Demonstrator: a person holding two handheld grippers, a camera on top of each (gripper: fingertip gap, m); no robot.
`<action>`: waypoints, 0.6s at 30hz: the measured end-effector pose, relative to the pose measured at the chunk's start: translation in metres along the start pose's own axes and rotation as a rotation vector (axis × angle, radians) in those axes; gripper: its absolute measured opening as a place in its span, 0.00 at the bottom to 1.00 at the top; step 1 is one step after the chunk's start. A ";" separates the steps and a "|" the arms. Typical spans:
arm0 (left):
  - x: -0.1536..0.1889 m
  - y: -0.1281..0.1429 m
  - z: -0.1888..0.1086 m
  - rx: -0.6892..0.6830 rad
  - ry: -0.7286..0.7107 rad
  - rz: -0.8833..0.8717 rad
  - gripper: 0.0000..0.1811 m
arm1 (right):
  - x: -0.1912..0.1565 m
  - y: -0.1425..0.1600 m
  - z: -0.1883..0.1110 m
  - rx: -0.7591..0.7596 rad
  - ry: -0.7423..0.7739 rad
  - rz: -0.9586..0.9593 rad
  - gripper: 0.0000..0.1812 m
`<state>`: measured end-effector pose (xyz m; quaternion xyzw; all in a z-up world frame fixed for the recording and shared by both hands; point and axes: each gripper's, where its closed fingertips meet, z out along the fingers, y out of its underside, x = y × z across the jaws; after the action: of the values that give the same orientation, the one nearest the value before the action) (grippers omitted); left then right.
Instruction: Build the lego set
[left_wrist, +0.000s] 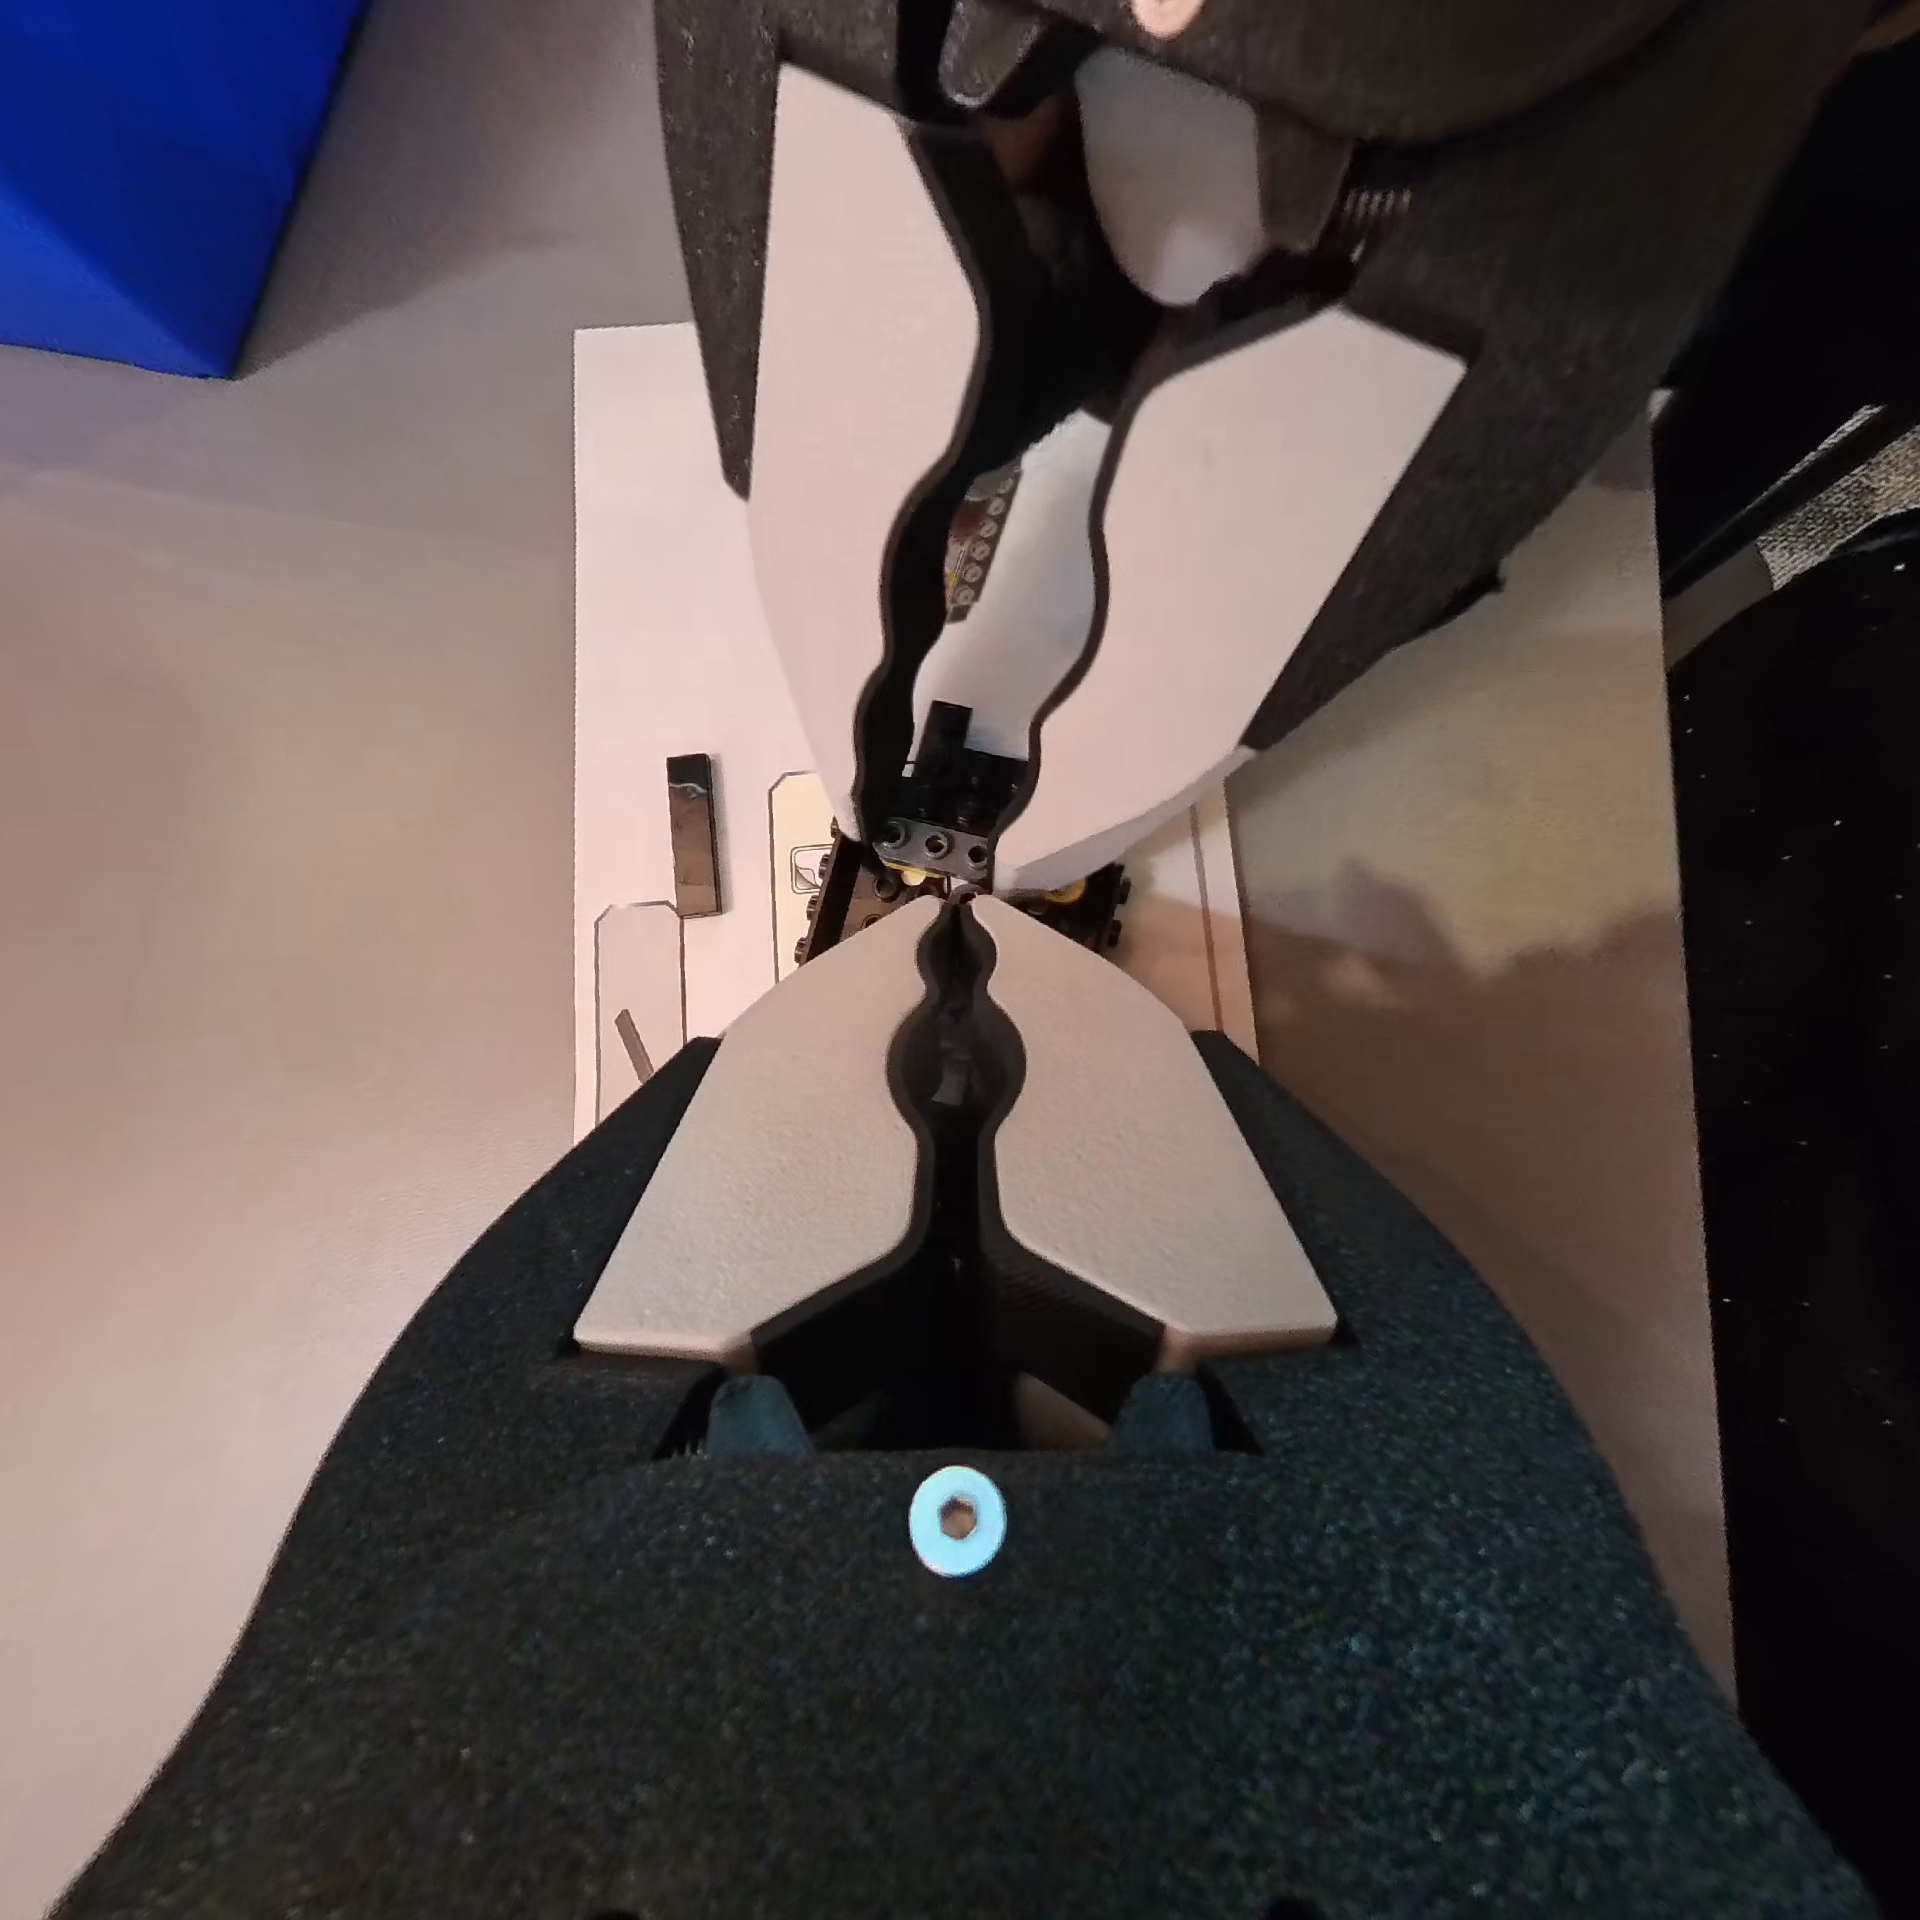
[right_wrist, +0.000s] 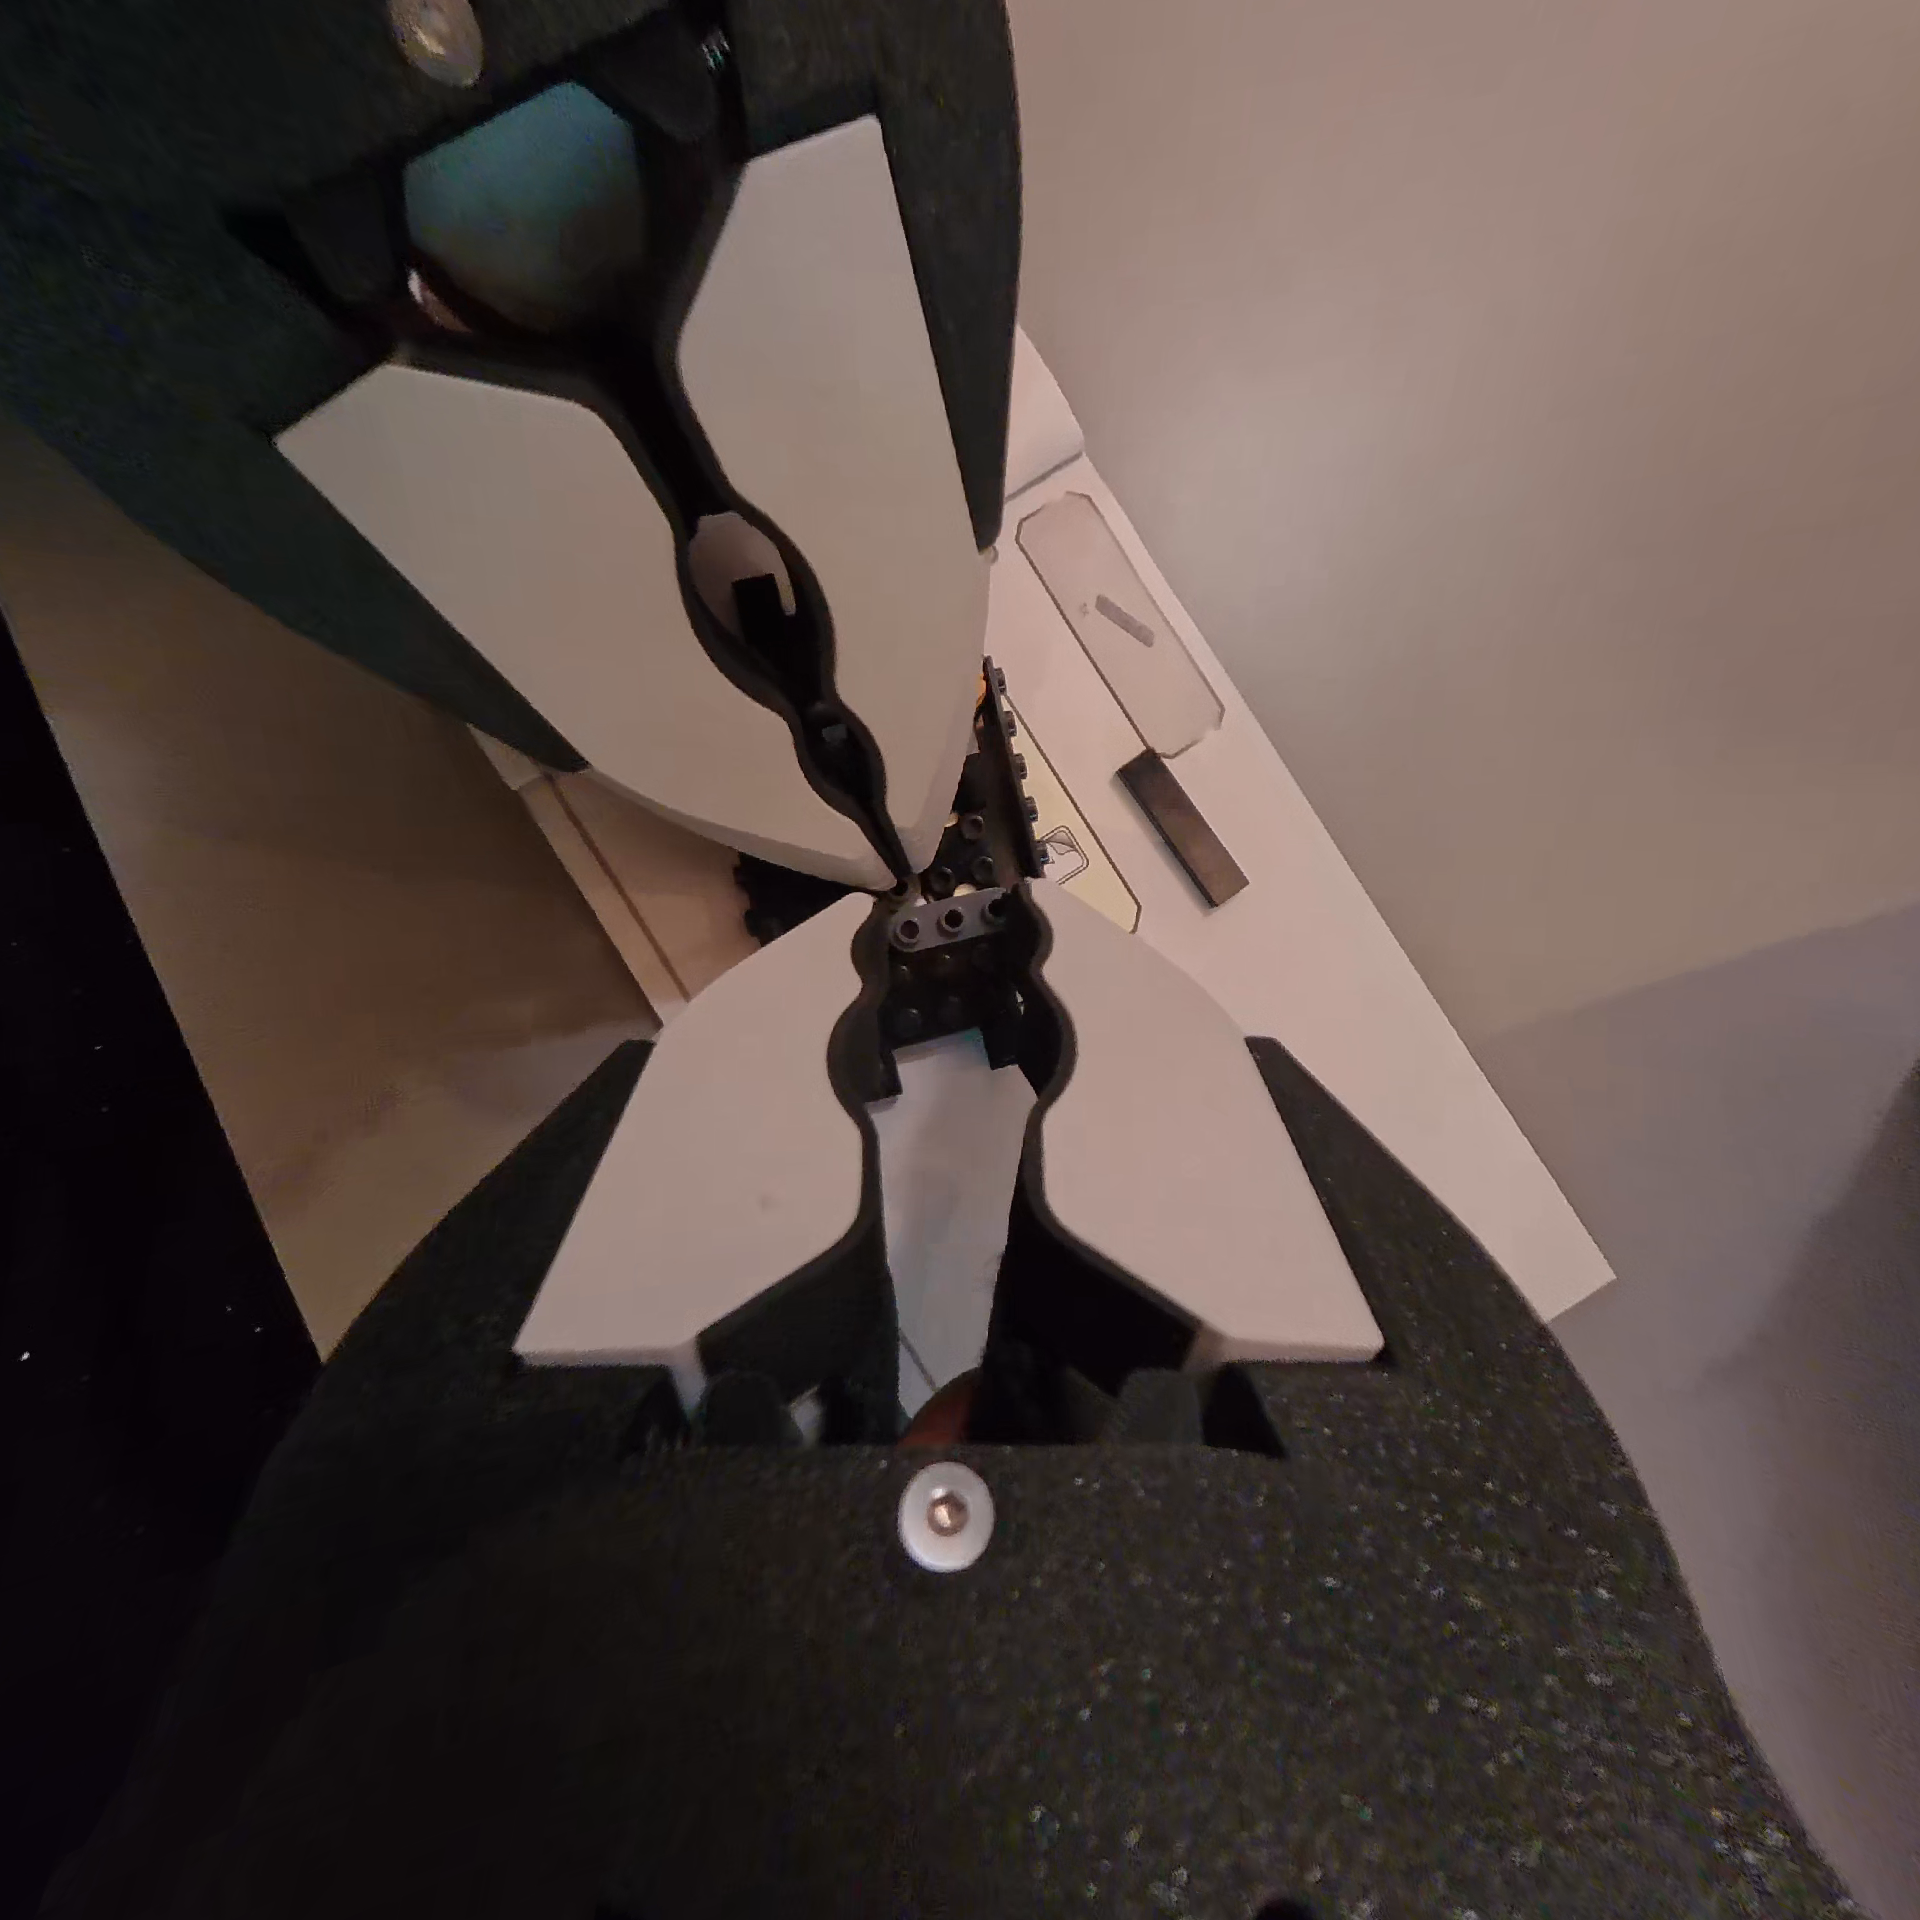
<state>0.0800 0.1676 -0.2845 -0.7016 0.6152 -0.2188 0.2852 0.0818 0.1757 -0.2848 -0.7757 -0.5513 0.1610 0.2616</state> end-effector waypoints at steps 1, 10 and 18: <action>0.000 0.000 0.000 0.002 0.001 0.002 0.00 | 0.000 0.000 0.000 -0.009 0.017 0.005 0.12; 0.000 0.000 0.000 0.008 0.024 0.001 0.00 | 0.001 0.001 0.001 0.031 0.034 0.015 0.12; 0.000 0.001 0.000 0.003 0.020 0.021 0.00 | -0.007 -0.003 0.000 0.171 0.078 -0.052 0.00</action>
<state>0.0798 0.1673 -0.2852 -0.6924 0.6252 -0.2237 0.2824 0.0772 0.1694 -0.2832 -0.7417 -0.5450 0.1700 0.3522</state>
